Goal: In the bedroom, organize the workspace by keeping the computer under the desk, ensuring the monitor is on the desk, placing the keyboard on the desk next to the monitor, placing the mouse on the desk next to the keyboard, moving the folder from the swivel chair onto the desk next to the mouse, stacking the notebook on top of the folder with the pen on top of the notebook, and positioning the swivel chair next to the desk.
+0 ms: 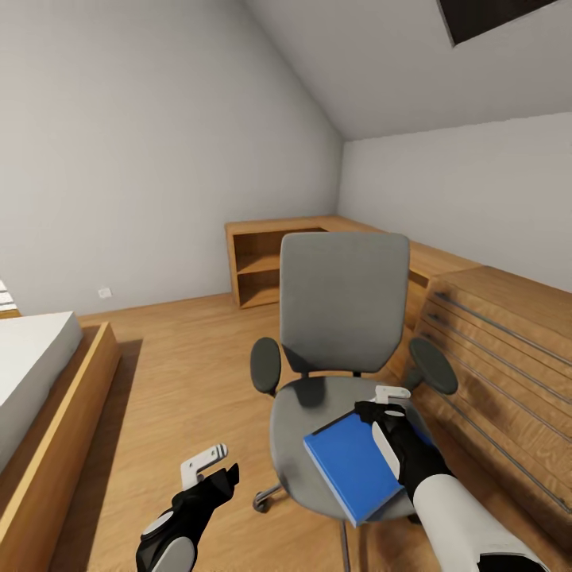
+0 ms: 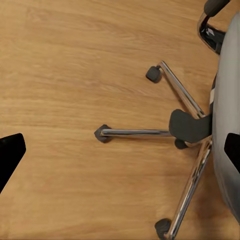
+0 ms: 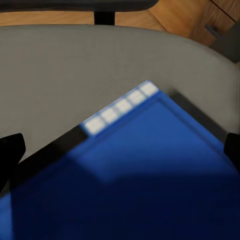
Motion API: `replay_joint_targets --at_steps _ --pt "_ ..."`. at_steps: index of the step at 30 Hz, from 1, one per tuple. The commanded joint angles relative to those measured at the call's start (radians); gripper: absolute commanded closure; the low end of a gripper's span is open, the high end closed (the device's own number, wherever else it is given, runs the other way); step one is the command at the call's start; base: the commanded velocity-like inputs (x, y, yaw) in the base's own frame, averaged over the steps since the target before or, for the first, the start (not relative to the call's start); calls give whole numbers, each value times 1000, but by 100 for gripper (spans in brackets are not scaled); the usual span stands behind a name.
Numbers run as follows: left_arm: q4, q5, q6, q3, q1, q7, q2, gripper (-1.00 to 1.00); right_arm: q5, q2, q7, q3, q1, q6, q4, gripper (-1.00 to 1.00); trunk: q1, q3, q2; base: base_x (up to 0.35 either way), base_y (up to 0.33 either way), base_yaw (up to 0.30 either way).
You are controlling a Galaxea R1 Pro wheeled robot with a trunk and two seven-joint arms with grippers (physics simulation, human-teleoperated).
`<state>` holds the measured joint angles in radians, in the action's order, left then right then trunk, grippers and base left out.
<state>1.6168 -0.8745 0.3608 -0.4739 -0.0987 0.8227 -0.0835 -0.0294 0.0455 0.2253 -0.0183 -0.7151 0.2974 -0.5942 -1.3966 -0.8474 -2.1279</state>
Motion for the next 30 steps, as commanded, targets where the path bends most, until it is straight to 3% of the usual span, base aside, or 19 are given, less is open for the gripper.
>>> replay_joint_targets --at_steps 1,11,30 --pt "2 -4 3 -2 -1 7 -1 -100 -7 1 3 -3 0 4 17 -100 0 -1 0 -81 -2 0" --pt "2 -5 3 -2 -1 7 -1 -100 -7 1 3 -3 0 2 17 -100 0 -1 0 -174 -33 0" --pt "2 -9 3 0 -1 7 -2 -100 -7 2 3 -2 0 2 17 -100 0 -1 0 -9 -2 0"
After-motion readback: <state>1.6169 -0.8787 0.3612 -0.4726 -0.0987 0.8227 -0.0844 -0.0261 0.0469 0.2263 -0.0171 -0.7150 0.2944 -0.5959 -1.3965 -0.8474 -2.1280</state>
